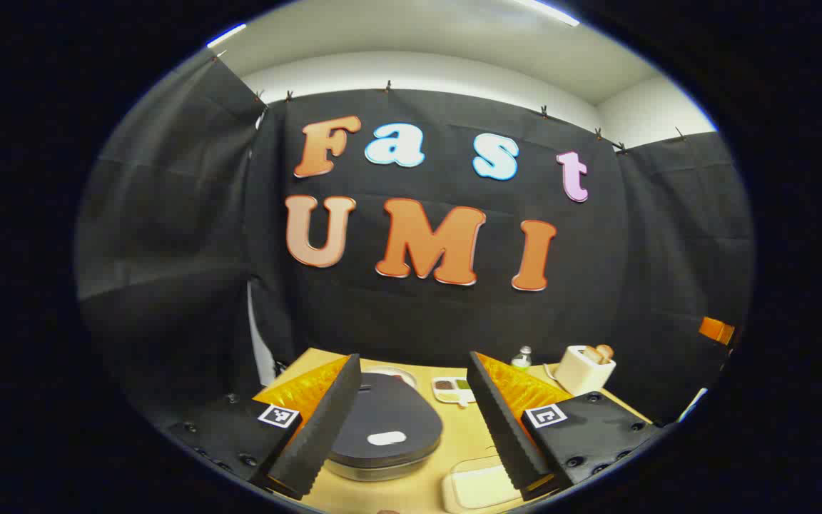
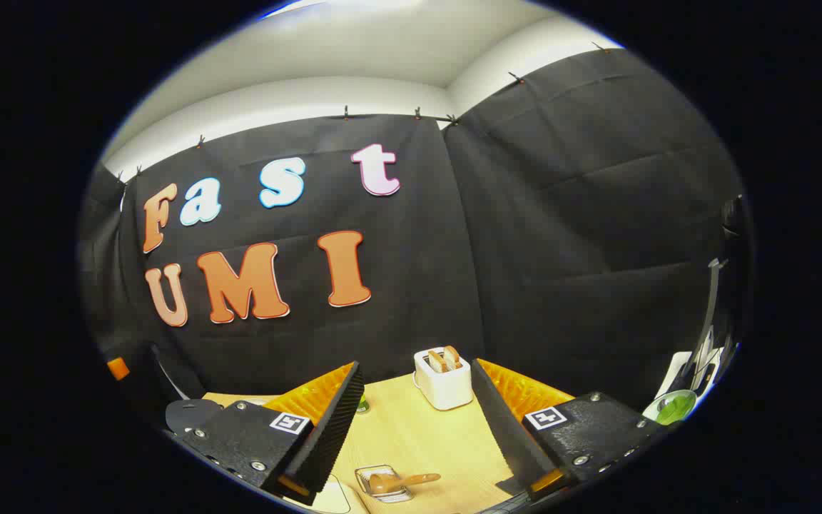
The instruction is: Close the left gripper, press the button to open the rice cooker; take a wooden spoon from the chopstick holder with the right hand, scoop a spoonful of rice and pour it into the rice cooker, then put the wooden spoon back into the chopstick holder.
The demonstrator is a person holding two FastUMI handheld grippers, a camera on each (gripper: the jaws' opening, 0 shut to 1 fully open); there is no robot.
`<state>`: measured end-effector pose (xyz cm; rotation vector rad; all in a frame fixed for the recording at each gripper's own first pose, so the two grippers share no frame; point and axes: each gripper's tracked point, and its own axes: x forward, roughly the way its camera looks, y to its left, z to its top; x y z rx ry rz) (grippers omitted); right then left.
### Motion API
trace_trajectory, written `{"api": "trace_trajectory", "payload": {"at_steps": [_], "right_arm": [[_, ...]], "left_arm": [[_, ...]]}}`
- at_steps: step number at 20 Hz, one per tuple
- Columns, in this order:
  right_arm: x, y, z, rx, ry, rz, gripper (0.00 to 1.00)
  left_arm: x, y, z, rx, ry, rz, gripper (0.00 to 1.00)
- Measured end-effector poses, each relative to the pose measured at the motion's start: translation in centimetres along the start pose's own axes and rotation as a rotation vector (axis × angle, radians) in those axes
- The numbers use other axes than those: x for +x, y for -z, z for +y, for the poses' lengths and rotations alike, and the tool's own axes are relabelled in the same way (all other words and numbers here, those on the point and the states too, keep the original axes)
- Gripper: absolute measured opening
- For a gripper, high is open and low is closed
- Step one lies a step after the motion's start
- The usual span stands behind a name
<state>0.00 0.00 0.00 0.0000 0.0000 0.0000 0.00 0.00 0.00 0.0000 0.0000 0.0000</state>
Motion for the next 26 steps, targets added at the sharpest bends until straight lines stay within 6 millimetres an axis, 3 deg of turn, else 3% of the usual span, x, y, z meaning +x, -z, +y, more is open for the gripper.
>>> {"api": "trace_trajectory", "payload": {"at_steps": [1,3,5,8,11,13,16,26], "right_arm": [[-0.1,-0.3,0.6,-0.014,-0.024,-0.005,0.94],[-0.1,-0.7,1.5,-0.018,-0.059,0.02,0.94],[-0.1,0.2,2.1,-0.037,-0.093,0.069,0.94],[-0.2,0.0,2.0,-0.087,-0.109,0.059,0.94],[-0.6,-0.6,2.0,-0.105,-0.13,0.043,0.94],[-0.6,-1.4,1.8,-0.117,-0.132,0.013,0.94],[-0.5,-2.4,1.7,-0.138,-0.13,-0.025,0.94],[0.6,-2.5,1.5,-0.134,-0.131,-0.023,0.94]], "left_arm": [[-0.6,-0.9,1.1,0.038,-0.028,-0.02,1.0],[-2.0,-2.3,2.7,0.071,-0.076,-0.035,1.0],[-3.2,-3.1,2.9,0.054,-0.091,-0.045,1.0],[-3.9,-3.4,3.5,-0.004,-0.136,-0.047,1.0],[-4.1,-2.7,3.3,-0.004,-0.136,-0.022,1.0],[-3.9,-3.3,3.4,-0.009,-0.149,-0.034,0.99],[-3.7,-3.9,2.0,-0.055,-0.111,-0.041,0.98],[-2.2,-4.4,0.7,0.043,-0.074,-0.055,0.99]]}}
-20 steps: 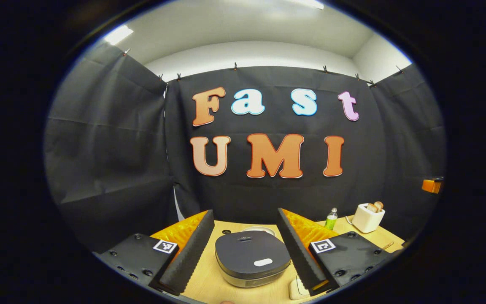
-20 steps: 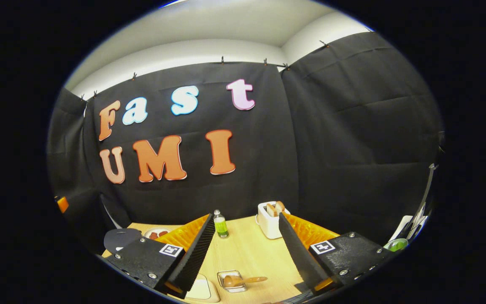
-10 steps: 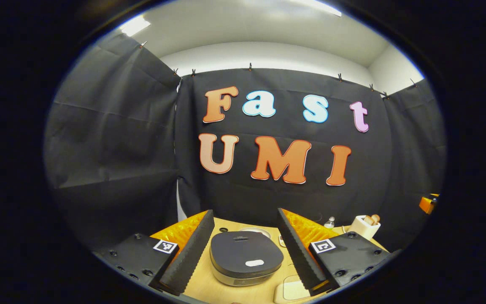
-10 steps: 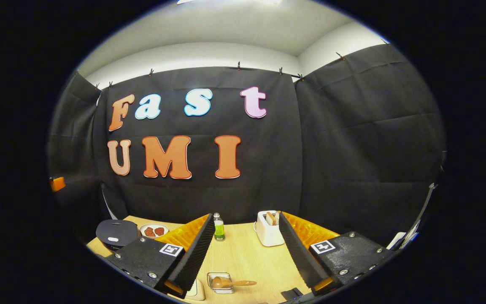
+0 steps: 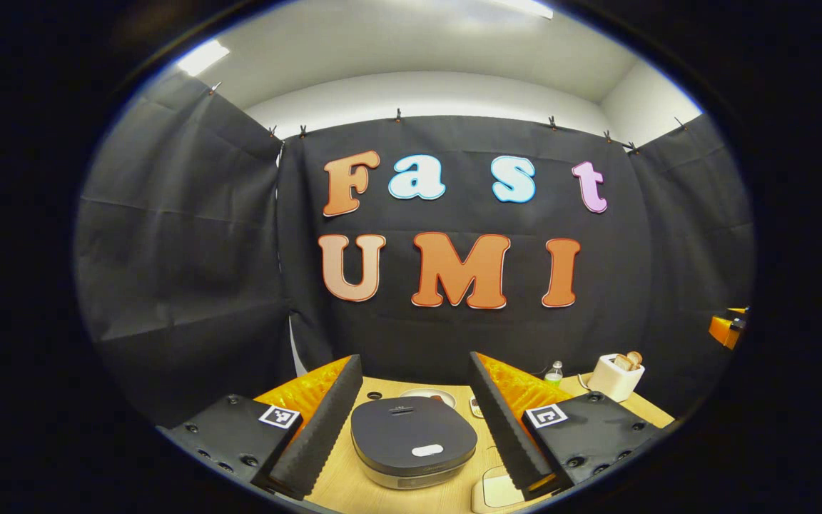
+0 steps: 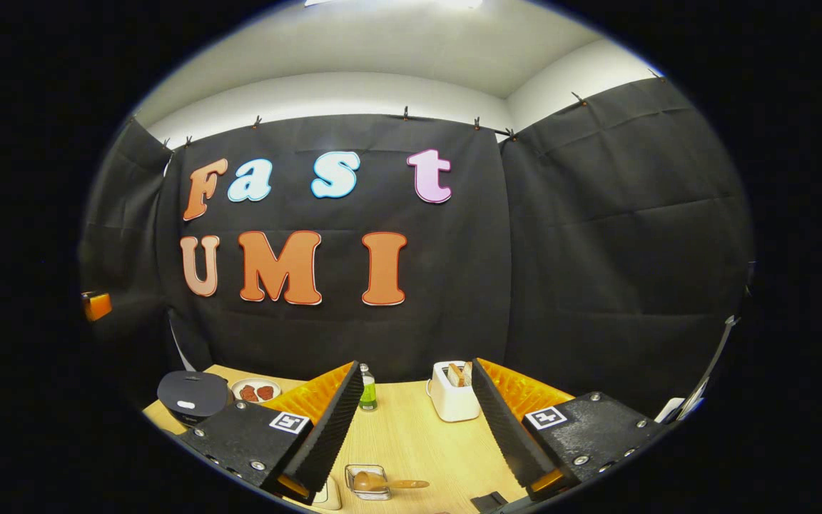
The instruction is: Close the left gripper, press the button to open the rice cooker; take a wooden spoon from the chopstick holder with the right hand, scoop a spoonful of rice and pour it into the rice cooker, then put the wooden spoon back into the chopstick holder.
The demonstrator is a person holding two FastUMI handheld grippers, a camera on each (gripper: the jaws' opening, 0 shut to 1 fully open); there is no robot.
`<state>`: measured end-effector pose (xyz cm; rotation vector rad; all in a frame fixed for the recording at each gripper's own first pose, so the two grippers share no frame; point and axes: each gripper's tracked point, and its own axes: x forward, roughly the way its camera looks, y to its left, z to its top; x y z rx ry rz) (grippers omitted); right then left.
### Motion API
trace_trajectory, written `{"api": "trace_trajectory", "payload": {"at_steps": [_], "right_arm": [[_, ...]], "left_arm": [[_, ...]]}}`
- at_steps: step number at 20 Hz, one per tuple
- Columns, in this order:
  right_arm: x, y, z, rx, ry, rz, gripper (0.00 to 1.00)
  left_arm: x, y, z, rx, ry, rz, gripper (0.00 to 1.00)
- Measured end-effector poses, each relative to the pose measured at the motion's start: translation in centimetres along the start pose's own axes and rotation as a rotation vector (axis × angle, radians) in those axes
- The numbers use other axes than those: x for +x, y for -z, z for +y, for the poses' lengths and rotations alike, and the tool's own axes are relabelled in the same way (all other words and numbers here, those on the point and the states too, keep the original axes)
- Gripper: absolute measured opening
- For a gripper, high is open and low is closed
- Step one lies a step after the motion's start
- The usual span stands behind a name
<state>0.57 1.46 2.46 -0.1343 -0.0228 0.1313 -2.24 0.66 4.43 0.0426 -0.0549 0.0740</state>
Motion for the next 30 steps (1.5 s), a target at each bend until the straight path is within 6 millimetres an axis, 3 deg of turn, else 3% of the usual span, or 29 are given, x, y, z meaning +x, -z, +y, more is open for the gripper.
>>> {"api": "trace_trajectory", "payload": {"at_steps": [8,12,14,16,17,20,26,30], "right_arm": [[0.5,0.2,0.1,-0.003,-0.01,0.015,0.94],[0.5,0.3,0.2,0.0,-0.014,0.02,0.94],[0.4,0.5,0.6,-0.001,-0.025,0.029,0.94],[0.4,0.6,0.5,-0.003,-0.026,0.033,0.94],[0.4,0.6,0.5,-0.008,-0.023,0.032,0.94],[0.1,0.7,0.4,-0.009,-0.02,0.033,0.94],[0.2,1.6,0.6,-0.002,-0.022,0.05,0.94],[0.2,2.6,0.5,0.009,-0.02,0.074,0.94]], "left_arm": [[0.1,-0.2,-0.2,0.012,-0.003,-0.009,1.0],[0.2,0.4,-0.6,0.053,0.014,0.003,0.52],[0.4,0.0,0.3,0.102,-0.029,-0.017,0.28],[0.1,0.0,-0.6,0.081,0.007,-0.011,0.04],[0.3,0.8,-1.1,0.063,0.021,0.007,0.07],[1.0,2.2,-1.5,0.054,0.05,0.045,0.02],[3.5,6.7,-3.2,0.045,0.111,0.137,0.05],[6.1,12.1,-4.0,0.0,0.146,0.22,0.05]]}}
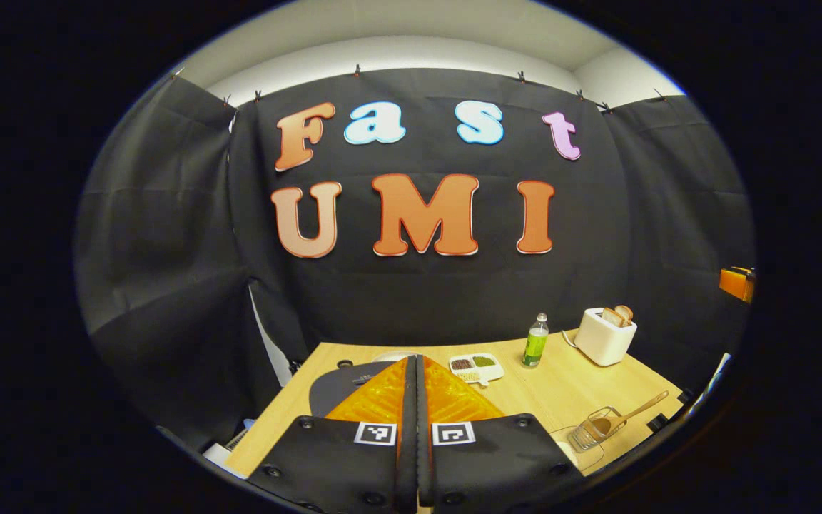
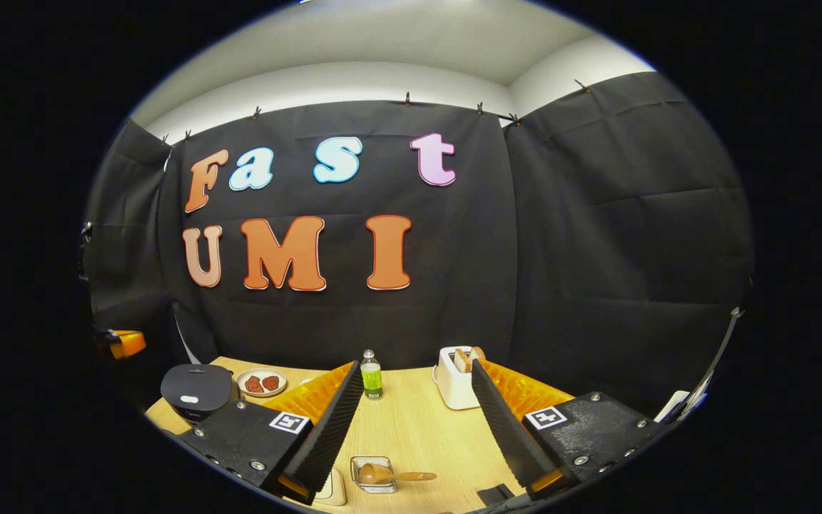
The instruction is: Close the left gripper, press the button to open the rice cooker; take a wooden spoon from the chopstick holder with the right hand, scoop a spoonful of rice and pour it into the rice cooker, then put the wooden spoon back into the chopstick holder.
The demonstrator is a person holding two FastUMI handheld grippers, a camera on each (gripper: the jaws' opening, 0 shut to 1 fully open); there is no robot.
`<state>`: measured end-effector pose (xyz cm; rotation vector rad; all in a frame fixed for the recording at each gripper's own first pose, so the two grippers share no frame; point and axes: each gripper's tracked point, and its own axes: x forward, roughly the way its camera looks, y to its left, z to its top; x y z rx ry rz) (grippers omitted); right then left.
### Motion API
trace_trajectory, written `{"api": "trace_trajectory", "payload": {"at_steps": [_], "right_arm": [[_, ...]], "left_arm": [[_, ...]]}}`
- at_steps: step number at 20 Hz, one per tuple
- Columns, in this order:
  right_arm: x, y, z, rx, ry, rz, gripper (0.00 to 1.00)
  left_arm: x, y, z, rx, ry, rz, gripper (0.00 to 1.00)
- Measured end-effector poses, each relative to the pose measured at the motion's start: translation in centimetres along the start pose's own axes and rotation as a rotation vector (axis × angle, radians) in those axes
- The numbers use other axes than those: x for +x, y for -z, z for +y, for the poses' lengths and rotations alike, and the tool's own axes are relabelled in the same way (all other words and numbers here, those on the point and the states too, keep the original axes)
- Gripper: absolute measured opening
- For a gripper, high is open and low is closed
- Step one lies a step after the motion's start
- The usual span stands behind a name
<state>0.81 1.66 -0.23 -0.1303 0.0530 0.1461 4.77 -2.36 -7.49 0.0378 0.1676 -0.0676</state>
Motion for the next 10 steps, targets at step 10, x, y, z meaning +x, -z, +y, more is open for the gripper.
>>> {"api": "trace_trajectory", "payload": {"at_steps": [10], "right_arm": [[-0.3,1.2,-1.8,-0.02,0.037,0.039,0.94]], "left_arm": [[4.9,13.1,1.9,-0.033,-0.058,0.258,0.05]]}}
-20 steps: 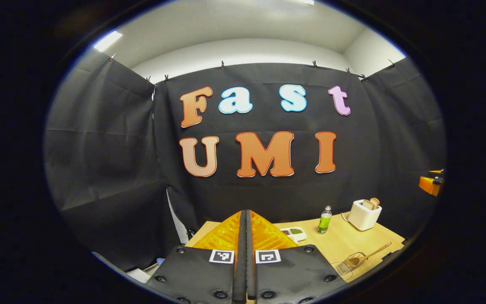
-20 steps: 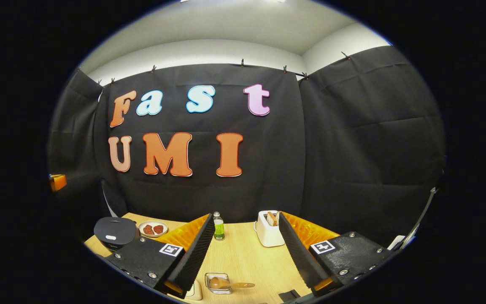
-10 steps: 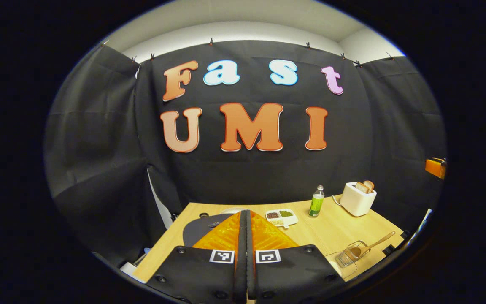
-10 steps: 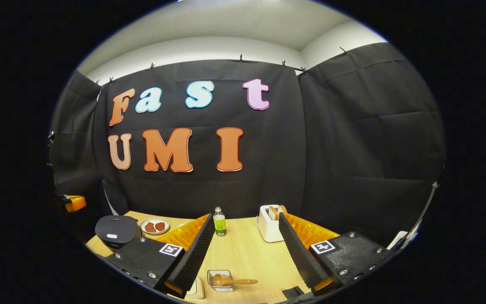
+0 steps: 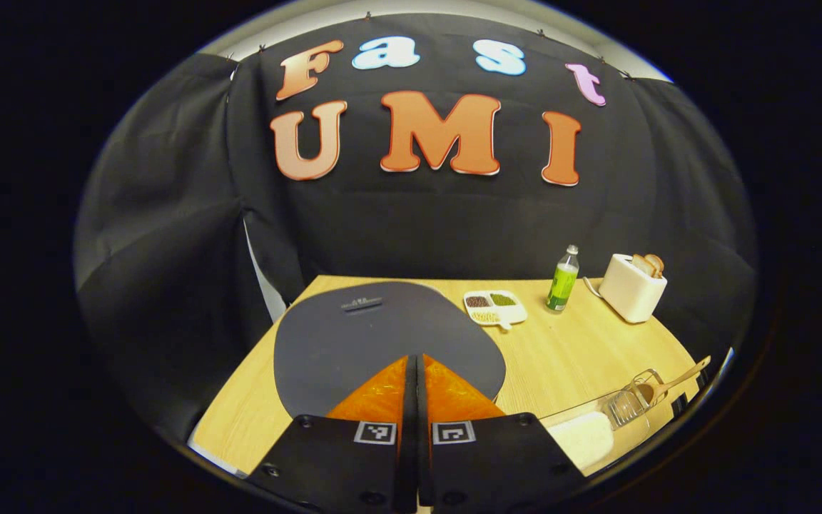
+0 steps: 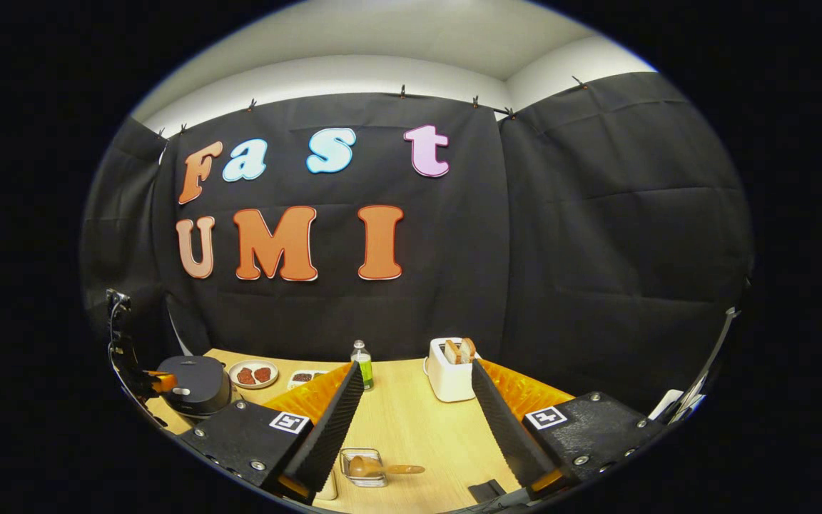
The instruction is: Close the left gripper, press the button to open the rice cooker; take a wooden spoon from the chopstick holder with the right hand, scoop a spoonful of rice and pour it into the rice cooker, then put the wooden spoon back into the chopstick holder.
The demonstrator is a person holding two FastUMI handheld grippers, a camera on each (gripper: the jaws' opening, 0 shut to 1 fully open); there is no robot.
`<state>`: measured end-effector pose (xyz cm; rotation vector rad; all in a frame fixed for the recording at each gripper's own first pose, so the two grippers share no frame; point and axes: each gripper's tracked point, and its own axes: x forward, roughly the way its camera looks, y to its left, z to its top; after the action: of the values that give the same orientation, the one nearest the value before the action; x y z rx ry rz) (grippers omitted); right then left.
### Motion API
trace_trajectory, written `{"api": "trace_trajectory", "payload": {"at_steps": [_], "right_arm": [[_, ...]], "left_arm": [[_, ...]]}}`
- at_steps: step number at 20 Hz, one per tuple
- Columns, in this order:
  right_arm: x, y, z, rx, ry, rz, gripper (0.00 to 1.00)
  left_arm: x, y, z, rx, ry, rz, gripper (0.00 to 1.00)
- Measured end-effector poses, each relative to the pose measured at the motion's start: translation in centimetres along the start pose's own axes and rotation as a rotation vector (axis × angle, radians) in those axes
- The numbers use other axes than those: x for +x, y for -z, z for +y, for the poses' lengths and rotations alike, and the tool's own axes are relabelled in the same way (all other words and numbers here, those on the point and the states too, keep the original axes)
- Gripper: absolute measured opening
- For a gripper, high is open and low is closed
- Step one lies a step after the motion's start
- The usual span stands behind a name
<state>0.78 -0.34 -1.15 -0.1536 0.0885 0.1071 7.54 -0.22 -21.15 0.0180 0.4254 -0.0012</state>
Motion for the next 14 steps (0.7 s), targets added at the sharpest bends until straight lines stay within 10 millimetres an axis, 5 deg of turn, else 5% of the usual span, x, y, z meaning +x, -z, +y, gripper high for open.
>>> {"api": "trace_trajectory", "payload": {"at_steps": [8,14], "right_arm": [[0.5,1.4,-0.6,0.032,0.016,0.036,0.94],[0.3,1.3,-0.3,0.058,-0.005,0.019,0.94]], "left_arm": [[0.6,1.9,0.2,-0.021,-0.022,0.107,0.05],[0.5,0.6,0.1,0.048,-0.039,0.049,0.04]]}}
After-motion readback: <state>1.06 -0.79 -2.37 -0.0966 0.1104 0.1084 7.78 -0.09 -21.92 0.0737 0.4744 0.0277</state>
